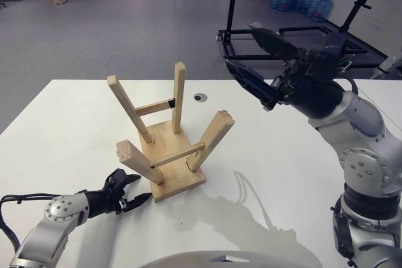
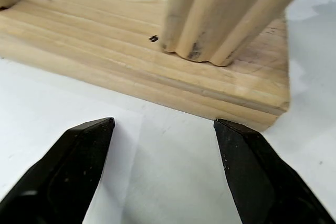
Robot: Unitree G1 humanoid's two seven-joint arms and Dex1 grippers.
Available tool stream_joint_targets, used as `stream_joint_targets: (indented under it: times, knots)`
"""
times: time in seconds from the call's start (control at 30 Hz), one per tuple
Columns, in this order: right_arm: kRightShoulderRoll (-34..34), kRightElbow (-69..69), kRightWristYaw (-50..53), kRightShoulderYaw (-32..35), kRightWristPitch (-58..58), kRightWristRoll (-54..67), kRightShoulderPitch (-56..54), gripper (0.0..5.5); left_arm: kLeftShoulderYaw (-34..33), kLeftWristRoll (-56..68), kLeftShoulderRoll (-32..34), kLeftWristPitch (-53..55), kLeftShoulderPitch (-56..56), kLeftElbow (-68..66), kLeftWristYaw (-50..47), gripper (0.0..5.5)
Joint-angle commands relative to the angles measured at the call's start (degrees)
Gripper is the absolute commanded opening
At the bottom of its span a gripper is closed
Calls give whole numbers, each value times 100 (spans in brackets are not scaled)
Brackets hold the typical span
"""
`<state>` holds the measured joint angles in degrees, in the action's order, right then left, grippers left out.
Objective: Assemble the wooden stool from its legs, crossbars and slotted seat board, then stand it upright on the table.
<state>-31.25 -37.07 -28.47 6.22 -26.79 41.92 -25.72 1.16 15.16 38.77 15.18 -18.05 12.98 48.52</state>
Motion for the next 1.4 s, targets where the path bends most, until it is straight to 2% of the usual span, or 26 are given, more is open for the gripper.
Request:
stream_joint_targets:
  times: [0.03, 0.23, 0.43, 0.57, 0.67, 0.9, 1.1, 1.17, 1.27, 1.4]
  knots:
    - [-4, -85, -134, -233, 551, -733, 274, 405, 337, -66, -273, 165, 306, -79, -83, 348]
    - [125, 44, 124, -725, 1320, -2218, 525, 405, 811, -199, -723, 183, 950, -458, -173, 348]
    - [20, 746, 286, -1753, 2508, -4421, 470, 405, 1046, -271, -959, 127, 1429, -781, -108, 348]
    - [87, 1275, 651, -2220, 3115, -5791, 433, 405, 1113, -243, -1018, 110, 1375, -685, -119, 348]
    - [109, 1662, 980, -2278, 3491, -6453, 438, 405, 1117, -238, -1045, 121, 1315, -655, -154, 348]
    - [33, 2243, 1067, -2047, 3992, -6672, 232, 405, 1099, -217, -1064, 138, 1200, -544, -181, 348]
    - [131, 3935, 1200, -3055, 4500, -7747, 442, 405, 1188, -251, -1117, 140, 1372, -594, -143, 348]
    - [247, 4182, 1168, -3251, 4624, -7769, 480, 405, 1179, -216, -1122, 148, 1400, -563, -132, 348]
    - [428, 3997, 1063, -3186, 4557, -7515, 403, 405, 1108, -184, -1110, 120, 1345, -549, -157, 348]
    - [373, 3604, 1177, -2715, 4634, -7110, 390, 405, 1055, -187, -1124, 62, 1329, -608, -175, 348]
